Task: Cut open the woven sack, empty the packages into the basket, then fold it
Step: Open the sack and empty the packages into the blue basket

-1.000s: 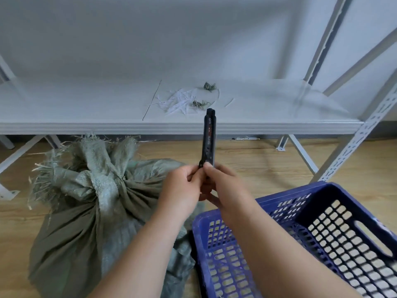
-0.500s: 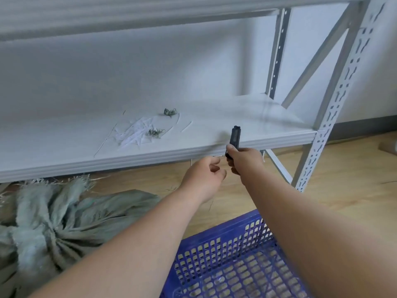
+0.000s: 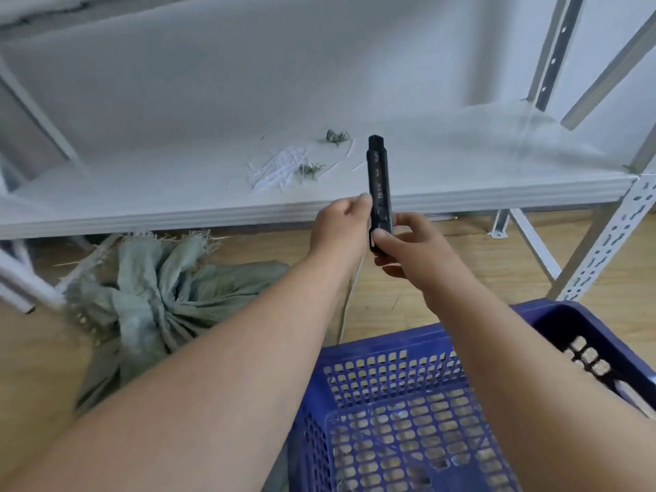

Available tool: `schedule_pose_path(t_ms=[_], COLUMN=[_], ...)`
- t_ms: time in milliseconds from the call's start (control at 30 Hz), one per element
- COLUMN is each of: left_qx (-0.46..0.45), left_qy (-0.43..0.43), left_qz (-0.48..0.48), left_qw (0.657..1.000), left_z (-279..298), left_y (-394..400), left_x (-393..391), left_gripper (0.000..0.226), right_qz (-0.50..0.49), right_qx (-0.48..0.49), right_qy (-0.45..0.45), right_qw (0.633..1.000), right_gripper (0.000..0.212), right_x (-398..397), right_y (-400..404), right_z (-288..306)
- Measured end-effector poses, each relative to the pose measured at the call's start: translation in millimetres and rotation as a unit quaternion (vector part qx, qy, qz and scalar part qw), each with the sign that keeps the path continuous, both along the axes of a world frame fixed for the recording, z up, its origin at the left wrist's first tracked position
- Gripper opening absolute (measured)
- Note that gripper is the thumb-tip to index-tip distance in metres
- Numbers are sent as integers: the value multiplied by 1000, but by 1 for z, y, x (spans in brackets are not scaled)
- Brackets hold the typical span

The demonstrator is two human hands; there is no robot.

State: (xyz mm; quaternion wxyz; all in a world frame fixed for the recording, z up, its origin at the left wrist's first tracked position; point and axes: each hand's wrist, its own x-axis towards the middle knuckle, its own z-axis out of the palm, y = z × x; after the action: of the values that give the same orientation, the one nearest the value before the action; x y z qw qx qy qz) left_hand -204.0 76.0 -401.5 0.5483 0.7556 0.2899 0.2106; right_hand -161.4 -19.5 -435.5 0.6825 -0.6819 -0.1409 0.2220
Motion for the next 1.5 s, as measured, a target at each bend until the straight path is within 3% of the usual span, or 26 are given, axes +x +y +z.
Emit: schedule_pose_path(t_ms=[167, 300, 400, 567, 667, 767, 900, 933, 1033, 1100, 1267, 1433, 1500], left_qx=[-91, -146, -115, -1, 69, 90, -131, -196, -385, -427, -340, -99, 16], left_qy=[5, -50, -64, -27, -14, -40, -71, -62, -111, -154, -90, -130, -92], left_qz=[38, 113, 117, 88, 102, 202, 298, 294, 247, 209, 65, -11, -53], left_qw=[995, 982, 984, 996, 992, 975, 943, 933, 883, 866, 934, 987, 994], left_z=[-30, -44, -41, -38, -39, -41, -49, -52, -60, -63, -53, -33, -33], left_y=[25, 42, 65, 94, 117, 148, 181, 189, 206, 211, 203, 188, 182], left_x=[-65, -121, -159, -204, -221, -236, -246, -247, -247, -244, -235, -239, -240], left_gripper=[17, 19, 26, 8, 10, 35, 39, 36, 56, 48, 65, 46, 62], right_qz=[164, 257, 305, 262, 216, 180, 123, 109, 66, 85, 87, -104, -161], right_qx=[-11, -35, -40, -42, -34, -25, -84, -104, -136, -172, -170, 6, 73], right_qy=[20, -18, -33, 39, 66, 17, -66, -102, -170, -166, -97, 62, 130], right_qw=[986, 966, 951, 963, 973, 983, 987, 983, 974, 967, 977, 993, 976], right_gripper=[21, 22, 26, 47, 30, 16, 11, 10, 14, 28, 62, 33, 30], right_x=[-43, -81, -107, -147, -171, -181, -181, -180, -180, -179, -185, -176, -171], right_y=[6, 34, 58, 111, 144, 170, 197, 204, 224, 236, 236, 194, 167], right_z=[-16, -14, -8, -2, -2, 5, 17, 17, 15, 12, 5, 5, -4])
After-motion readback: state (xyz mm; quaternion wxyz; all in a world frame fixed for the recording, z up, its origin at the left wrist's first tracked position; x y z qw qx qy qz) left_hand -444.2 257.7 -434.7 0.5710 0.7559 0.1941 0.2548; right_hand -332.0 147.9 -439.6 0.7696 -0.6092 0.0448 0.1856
